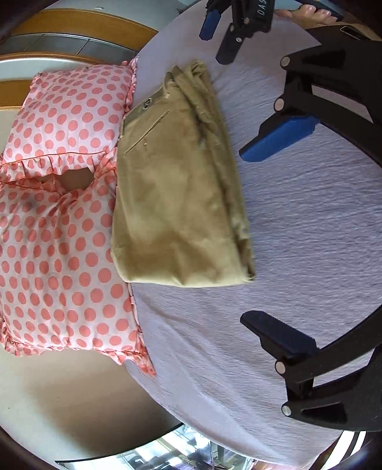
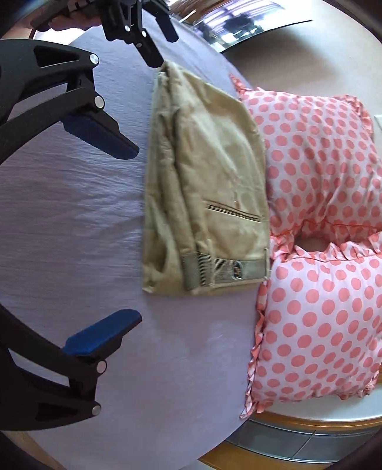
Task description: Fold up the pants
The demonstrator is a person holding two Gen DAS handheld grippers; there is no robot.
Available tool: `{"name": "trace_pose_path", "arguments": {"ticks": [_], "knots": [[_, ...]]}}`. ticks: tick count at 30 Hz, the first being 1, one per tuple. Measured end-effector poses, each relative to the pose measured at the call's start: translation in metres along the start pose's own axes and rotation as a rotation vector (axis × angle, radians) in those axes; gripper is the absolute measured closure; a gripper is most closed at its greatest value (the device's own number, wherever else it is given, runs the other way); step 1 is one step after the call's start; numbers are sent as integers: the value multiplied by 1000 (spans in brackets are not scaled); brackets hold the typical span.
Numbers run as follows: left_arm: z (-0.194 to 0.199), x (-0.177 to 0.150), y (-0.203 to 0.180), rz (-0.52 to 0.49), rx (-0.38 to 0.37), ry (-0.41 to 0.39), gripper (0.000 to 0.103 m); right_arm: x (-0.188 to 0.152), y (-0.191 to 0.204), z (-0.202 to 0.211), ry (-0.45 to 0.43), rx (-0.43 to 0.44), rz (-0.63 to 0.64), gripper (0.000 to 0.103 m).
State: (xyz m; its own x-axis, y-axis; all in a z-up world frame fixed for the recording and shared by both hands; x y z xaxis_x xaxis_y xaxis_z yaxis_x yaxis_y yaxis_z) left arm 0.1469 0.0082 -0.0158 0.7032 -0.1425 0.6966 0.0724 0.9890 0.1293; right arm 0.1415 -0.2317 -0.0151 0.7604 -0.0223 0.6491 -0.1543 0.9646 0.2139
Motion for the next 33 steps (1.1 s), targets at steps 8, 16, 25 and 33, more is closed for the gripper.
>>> {"name": "trace_pose_path", "arguments": {"ticks": [8,16,25,33], "knots": [[-10,-34,2,104,-29,77,2,-32,18,-15,32,-37,13,1],[-12,-42,-1,59,48,38,2,-33,16,-14,-17,-92,-1,1],[-10,-44,-2,60,51,10,2,-33,15,-12,-34,-94,-1,1],[-10,-44,-2,60,52,9,2,-32,15,-12,-47,-100,-4,1]]}}
Point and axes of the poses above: each gripper's, at about its wrist camera, not at the fingertips, and z roughly against the way its jaws point, y to its left, x to its top, the point moved 8 cm from there along -z, roughly the way its jaws point, and after that the axes turned 8 degrees about x, right-handed, at the moved point
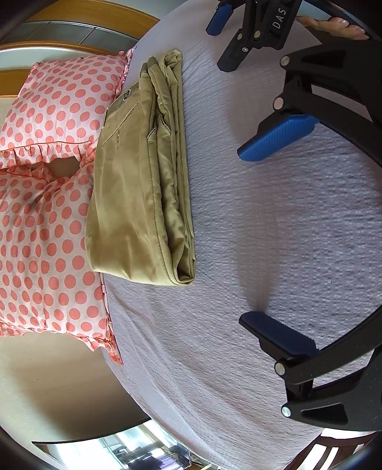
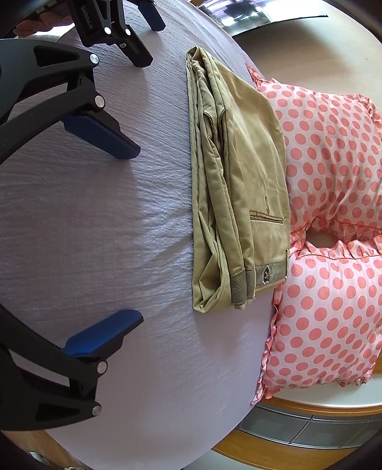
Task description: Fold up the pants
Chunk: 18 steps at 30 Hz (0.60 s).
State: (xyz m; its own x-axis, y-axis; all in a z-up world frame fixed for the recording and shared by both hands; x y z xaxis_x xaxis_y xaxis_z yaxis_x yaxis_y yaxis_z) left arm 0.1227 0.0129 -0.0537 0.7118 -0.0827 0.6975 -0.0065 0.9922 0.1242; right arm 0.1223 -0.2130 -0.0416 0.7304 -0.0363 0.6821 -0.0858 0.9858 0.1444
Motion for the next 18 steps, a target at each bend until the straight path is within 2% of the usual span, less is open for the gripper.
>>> {"name": "trace_pose_path", "arguments": {"ticks": [18], "knots": [[0,1,1,-2,-2,-5,2,0,0,0,-2,1,1,1]]}}
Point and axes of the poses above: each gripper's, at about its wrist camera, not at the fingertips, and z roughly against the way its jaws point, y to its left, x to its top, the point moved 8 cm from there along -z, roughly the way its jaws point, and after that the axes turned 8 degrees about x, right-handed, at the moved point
